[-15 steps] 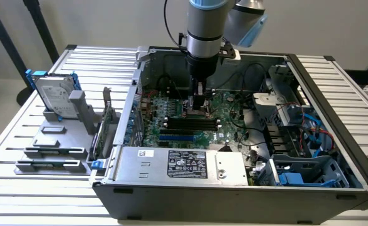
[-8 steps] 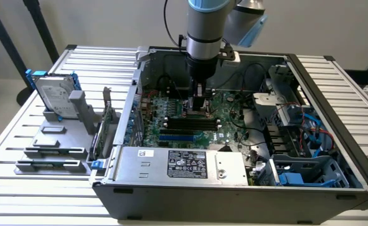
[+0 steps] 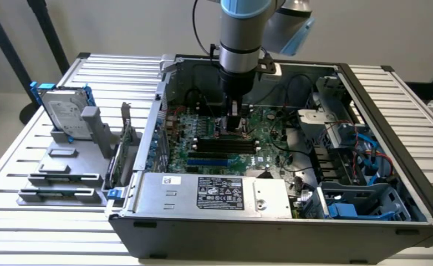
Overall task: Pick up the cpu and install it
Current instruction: 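Place the cpu into insertion slot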
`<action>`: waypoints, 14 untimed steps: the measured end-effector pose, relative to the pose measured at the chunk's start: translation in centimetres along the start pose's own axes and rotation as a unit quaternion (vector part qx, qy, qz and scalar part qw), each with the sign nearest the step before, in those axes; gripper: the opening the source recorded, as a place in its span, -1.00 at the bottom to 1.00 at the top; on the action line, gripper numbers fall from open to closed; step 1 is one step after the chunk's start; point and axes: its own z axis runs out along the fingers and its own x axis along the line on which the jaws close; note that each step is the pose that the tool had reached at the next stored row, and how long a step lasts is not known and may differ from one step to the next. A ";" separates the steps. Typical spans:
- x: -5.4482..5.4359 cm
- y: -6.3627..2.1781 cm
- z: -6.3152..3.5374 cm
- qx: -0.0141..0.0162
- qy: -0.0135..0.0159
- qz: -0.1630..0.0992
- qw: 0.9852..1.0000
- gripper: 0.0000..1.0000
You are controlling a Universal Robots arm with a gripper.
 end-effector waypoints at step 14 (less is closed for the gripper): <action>0.5 -0.04 0.61 0.000 -0.011 -0.001 1.000 0.09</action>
